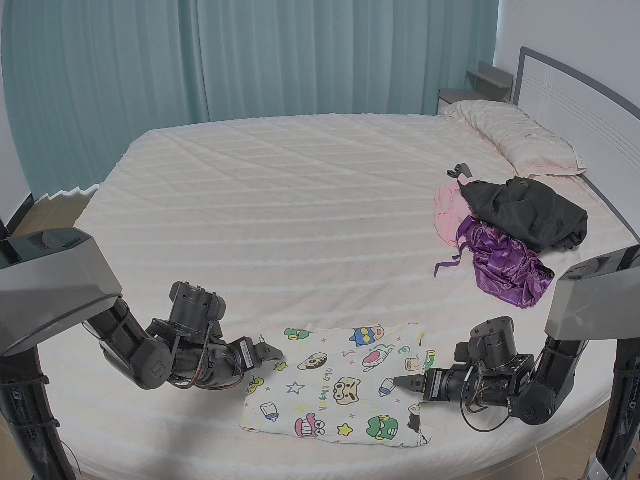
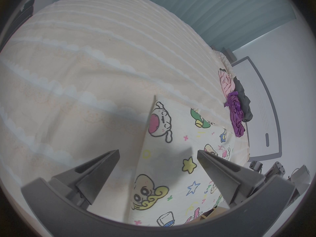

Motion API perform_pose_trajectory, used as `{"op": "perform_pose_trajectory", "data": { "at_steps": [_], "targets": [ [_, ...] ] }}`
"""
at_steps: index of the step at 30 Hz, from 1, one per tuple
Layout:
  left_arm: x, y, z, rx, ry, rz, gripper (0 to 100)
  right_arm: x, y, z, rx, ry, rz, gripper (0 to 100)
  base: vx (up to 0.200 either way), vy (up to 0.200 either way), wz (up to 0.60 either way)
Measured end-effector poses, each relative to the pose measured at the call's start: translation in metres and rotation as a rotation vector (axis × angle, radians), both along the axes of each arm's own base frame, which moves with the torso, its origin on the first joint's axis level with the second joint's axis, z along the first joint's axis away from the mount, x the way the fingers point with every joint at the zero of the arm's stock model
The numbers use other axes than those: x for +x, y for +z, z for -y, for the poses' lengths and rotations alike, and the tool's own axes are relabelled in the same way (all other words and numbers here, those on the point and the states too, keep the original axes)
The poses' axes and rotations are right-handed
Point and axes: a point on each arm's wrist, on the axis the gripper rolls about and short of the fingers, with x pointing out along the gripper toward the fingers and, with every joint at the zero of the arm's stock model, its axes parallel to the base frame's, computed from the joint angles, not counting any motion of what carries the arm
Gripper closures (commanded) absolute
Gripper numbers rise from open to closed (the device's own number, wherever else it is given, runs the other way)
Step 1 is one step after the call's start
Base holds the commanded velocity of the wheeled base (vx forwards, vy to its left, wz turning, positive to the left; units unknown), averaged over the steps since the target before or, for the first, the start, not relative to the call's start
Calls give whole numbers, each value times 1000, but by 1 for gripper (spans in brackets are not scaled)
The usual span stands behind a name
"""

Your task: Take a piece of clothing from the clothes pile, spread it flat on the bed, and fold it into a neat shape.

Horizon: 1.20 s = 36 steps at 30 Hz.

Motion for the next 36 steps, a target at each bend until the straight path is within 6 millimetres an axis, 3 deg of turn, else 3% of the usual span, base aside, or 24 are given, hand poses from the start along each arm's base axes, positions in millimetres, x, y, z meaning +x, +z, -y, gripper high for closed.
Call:
{"op": "perform_pose_trajectory", "data": {
  "at_steps": [19,20,29,36],
  "targets": [
    [-7,-4,17,-34,-79,-21,0,4,-8,-19,55,73,46,0,0,0,0],
    [-7,-4,18,-34,-81,-21,100,4,-8,-19,55,73,44,100,0,0,0],
    [-7,-2,27,-73,-66,-36,100,6,-14,-22,58,71,31,100,0,0,0],
    [-7,0,30,-87,-55,-42,100,7,-9,-22,157,12,37,100,0,0,0]
  ]
}}
